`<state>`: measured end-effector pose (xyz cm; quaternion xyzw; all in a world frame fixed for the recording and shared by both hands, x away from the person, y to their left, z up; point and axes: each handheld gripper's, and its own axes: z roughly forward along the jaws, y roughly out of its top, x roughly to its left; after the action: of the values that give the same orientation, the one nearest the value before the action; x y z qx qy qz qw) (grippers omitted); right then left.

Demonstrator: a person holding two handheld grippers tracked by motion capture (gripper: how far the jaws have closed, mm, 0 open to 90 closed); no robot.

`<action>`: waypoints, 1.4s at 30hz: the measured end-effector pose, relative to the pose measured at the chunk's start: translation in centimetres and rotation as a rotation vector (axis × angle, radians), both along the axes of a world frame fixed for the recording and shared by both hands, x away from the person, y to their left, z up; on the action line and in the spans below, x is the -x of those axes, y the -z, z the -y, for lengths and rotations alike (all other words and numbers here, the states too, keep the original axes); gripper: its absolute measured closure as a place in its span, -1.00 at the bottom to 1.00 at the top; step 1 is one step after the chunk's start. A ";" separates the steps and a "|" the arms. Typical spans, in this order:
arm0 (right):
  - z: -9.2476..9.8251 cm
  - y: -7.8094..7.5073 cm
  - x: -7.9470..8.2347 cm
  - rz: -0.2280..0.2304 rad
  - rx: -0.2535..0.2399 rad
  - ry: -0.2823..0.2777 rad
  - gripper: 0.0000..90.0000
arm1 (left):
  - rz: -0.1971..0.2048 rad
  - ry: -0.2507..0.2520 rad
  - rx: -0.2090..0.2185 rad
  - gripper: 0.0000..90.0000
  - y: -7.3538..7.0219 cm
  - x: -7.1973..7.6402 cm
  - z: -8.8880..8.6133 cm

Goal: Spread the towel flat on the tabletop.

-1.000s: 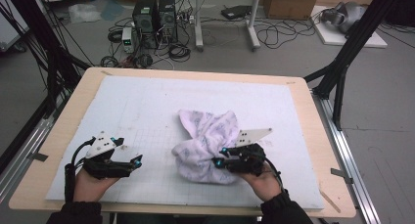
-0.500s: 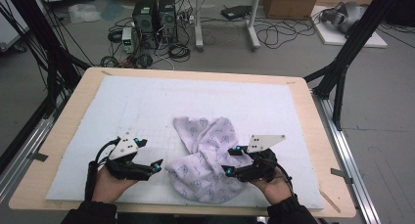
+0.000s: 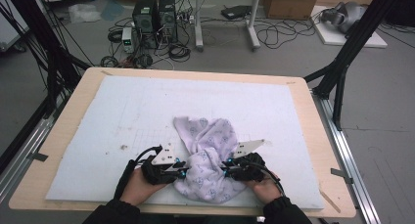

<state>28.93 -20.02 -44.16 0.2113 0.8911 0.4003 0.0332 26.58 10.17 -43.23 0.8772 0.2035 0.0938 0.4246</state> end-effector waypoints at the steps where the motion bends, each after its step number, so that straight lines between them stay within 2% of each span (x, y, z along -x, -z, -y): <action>1: 0.0 0.0 0.1 -0.005 0.000 -0.006 0.78 | -0.006 0.002 0.006 0.79 0.0 0.0 -0.1; 3: 0.1 -0.3 0.2 -0.007 -0.001 -0.015 0.81 | -0.013 -0.017 0.017 0.85 -0.2 0.1 -0.7; 5: 0.4 -0.6 0.2 -0.019 -0.028 -0.013 0.82 | -0.015 -0.030 0.029 0.86 -0.6 0.4 -1.5; 7: 0.6 -1.2 0.5 -0.010 -0.047 -0.015 0.82 | -0.008 -0.039 0.030 0.87 -0.8 0.7 -2.0; 8: 0.7 -1.6 0.7 -0.001 -0.056 -0.017 0.82 | 0.005 -0.058 0.040 0.87 -1.3 1.2 -3.0; 9: 0.6 -2.0 0.9 0.011 -0.061 -0.020 0.82 | 0.005 -0.058 0.040 0.87 -1.3 1.2 -3.0; 10: 0.6 -2.3 1.1 0.016 -0.069 -0.025 0.82 | 0.015 -0.074 0.047 0.87 -1.8 1.9 -4.0; 12: 0.6 -2.5 1.2 0.017 -0.075 -0.027 0.82 | 0.015 -0.078 0.053 0.87 -2.0 2.2 -4.6; 13: 0.5 -2.9 1.6 0.011 -0.104 -0.033 0.82 | 0.020 -0.086 0.054 0.88 -2.3 2.8 -5.2; 14: 0.4 -2.9 1.8 0.013 -0.110 -0.036 0.82 | 0.022 -0.093 0.056 0.88 -2.4 3.1 -5.6; 16: 0.2 -3.0 2.3 0.005 -0.110 -0.043 0.82 | 0.017 -0.102 0.061 0.88 -2.6 4.5 -6.9; 17: 0.2 -3.0 2.3 0.005 -0.110 -0.043 0.82 | 0.017 -0.102 0.061 0.88 -2.6 4.5 -6.9; 20: -0.1 -2.4 3.9 -0.020 -0.071 -0.072 0.82 | 0.009 -0.094 0.055 0.88 -2.5 5.7 -7.8; 21: -0.1 -2.2 4.3 -0.031 -0.061 -0.078 0.82 | -0.014 -0.078 0.062 0.87 -2.3 6.2 -7.9; 23: 0.0 -2.0 4.6 -0.034 -0.049 -0.082 0.79 | -0.015 -0.073 0.059 0.81 -2.3 6.3 -7.8; 24: 0.3 -2.2 4.8 -0.036 -0.066 -0.097 0.60 | -0.021 -0.080 0.070 0.36 -2.5 6.2 -7.8; 25: 0.5 -2.7 4.7 -0.025 -0.082 -0.088 0.53 | -0.021 -0.080 0.070 0.25 -2.5 6.2 -7.8; 26: 0.9 -3.2 4.5 -0.011 -0.108 -0.079 0.44 | -0.016 -0.083 0.097 0.14 -3.1 5.8 -7.9; 28: 1.8 -4.2 3.9 0.005 -0.174 -0.057 0.25 | -0.003 -0.092 0.120 0.04 -3.8 5.1 -7.7; 29: 2.2 -4.5 3.4 0.005 -0.191 -0.043 0.21 | -0.003 -0.092 0.120 0.02 -3.8 5.1 -7.7; 30: 2.5 -4.7 2.9 0.024 -0.184 -0.026 0.17 | 0.012 -0.092 0.152 0.02 -4.6 4.2 -7.4; 31: 2.8 -4.7 2.5 0.043 -0.168 -0.008 0.16 | 0.014 -0.096 0.164 0.02 -4.9 3.7 -7.0; 32: 3.0 -4.5 2.0 0.050 -0.156 0.007 0.14 | 0.013 -0.092 0.166 0.01 -5.0 3.0 -6.5; 33: 3.2 -4.1 1.5 0.048 -0.150 0.024 0.09 | 0.013 -0.092 0.166 0.02 -5.0 3.0 -6.5; 34: 3.4 -3.6 1.0 0.044 -0.145 0.045 0.06 | 0.010 -0.083 0.166 0.02 -5.0 1.6 -5.3; 35: 3.4 -3.0 0.5 0.044 -0.125 0.064 0.04 | 0.010 -0.083 0.166 0.02 -5.0 1.6 -5.3; 36: 3.4 -2.5 0.1 0.040 -0.106 0.080 0.03 | 0.001 -0.079 0.162 0.03 -4.9 0.9 -4.7; 37: 3.4 -2.1 -0.3 0.036 -0.095 0.086 0.03 | -0.008 -0.082 0.158 0.06 -4.7 0.1 -4.0; 38: 3.2 -1.8 -0.5 0.031 -0.078 0.088 0.03 | -0.025 -0.087 0.151 0.10 -4.1 -1.3 -2.4; 39: 3.1 -1.6 -0.6 0.046 -0.045 0.091 0.04 | -0.025 -0.087 0.151 0.14 -4.1 -1.3 -2.4; 40: 2.9 -1.4 -0.8 0.056 -0.021 0.091 0.06 | -0.041 -0.086 0.120 0.20 -3.4 -2.5 -0.8; 41: 2.8 -1.2 -1.0 0.050 -0.006 0.092 0.09 | -0.041 -0.086 0.120 0.24 -3.4 -2.5 -0.8; 42: 2.7 -0.9 -1.2 0.048 0.008 0.090 0.11 | -0.034 -0.116 0.059 0.25 -2.5 -3.4 0.8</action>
<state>30.11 -22.75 -43.26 0.2412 0.8813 0.3997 0.0734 29.96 9.35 -40.74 0.8525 0.2639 0.0975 0.4406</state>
